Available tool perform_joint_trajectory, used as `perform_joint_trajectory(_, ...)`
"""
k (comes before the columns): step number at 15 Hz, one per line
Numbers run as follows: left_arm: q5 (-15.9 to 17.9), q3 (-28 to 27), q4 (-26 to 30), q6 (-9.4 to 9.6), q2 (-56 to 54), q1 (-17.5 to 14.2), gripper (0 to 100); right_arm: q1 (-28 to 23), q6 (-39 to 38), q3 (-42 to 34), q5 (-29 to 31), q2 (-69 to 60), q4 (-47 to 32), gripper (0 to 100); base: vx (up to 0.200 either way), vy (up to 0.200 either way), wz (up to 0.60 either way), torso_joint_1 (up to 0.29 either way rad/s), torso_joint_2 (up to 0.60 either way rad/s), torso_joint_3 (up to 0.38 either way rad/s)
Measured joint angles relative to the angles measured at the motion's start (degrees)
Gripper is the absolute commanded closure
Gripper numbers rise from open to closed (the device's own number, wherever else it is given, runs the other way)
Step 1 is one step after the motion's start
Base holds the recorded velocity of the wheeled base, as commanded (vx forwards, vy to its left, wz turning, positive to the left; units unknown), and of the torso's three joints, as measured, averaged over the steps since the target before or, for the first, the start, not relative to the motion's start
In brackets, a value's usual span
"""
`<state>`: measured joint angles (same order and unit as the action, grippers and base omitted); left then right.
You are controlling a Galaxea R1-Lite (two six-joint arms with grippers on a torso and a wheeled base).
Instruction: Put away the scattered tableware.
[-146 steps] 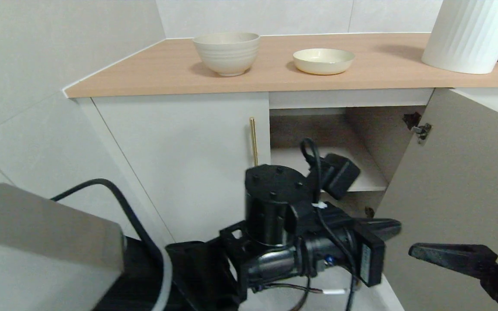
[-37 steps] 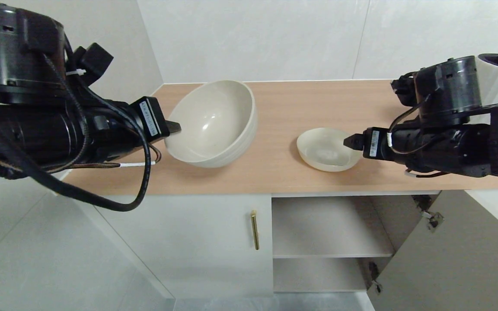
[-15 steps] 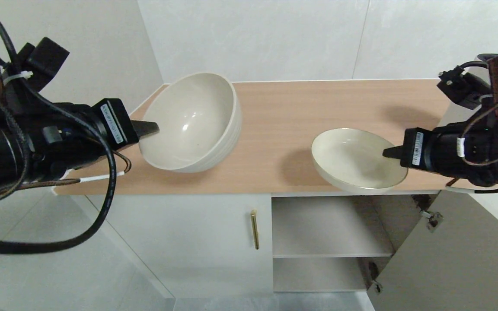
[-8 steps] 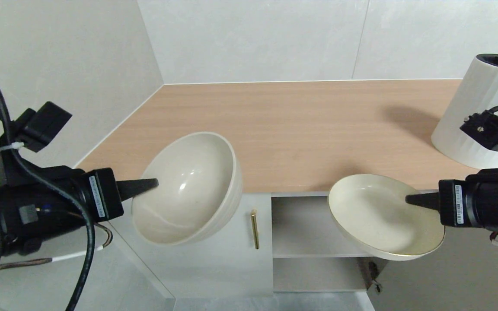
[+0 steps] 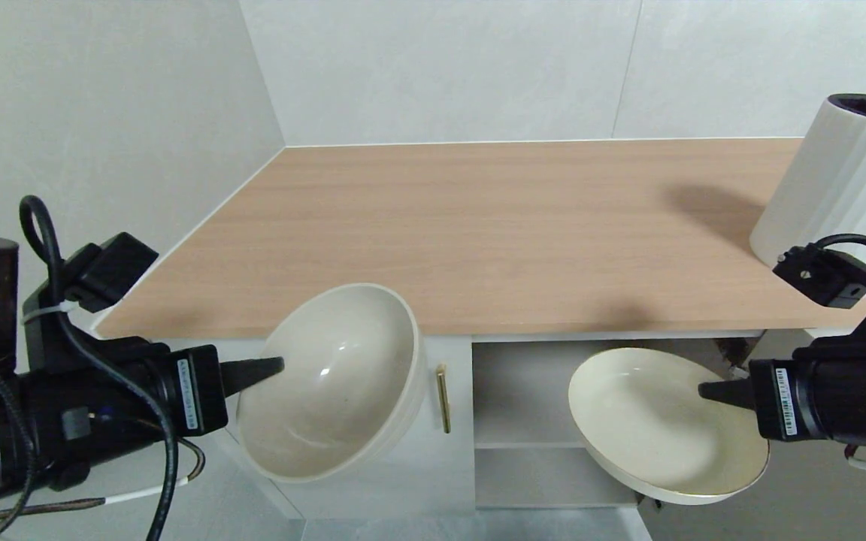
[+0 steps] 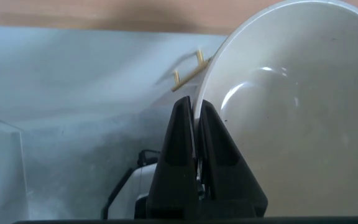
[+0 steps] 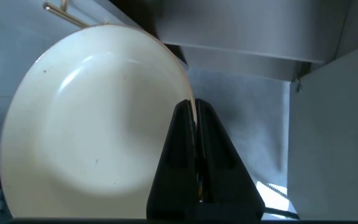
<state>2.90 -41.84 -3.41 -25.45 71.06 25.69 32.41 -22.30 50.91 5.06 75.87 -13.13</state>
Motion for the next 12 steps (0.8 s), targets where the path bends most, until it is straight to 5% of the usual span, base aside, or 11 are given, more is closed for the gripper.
perform_joint_trajectory(12,0.00,0.41,0.00,0.06,0.85,0.94,100,-0.26,2.95,-3.52,0.51,0.80,4.32,100,0.000,0.000,0.00,-0.007,0.02,0.009)
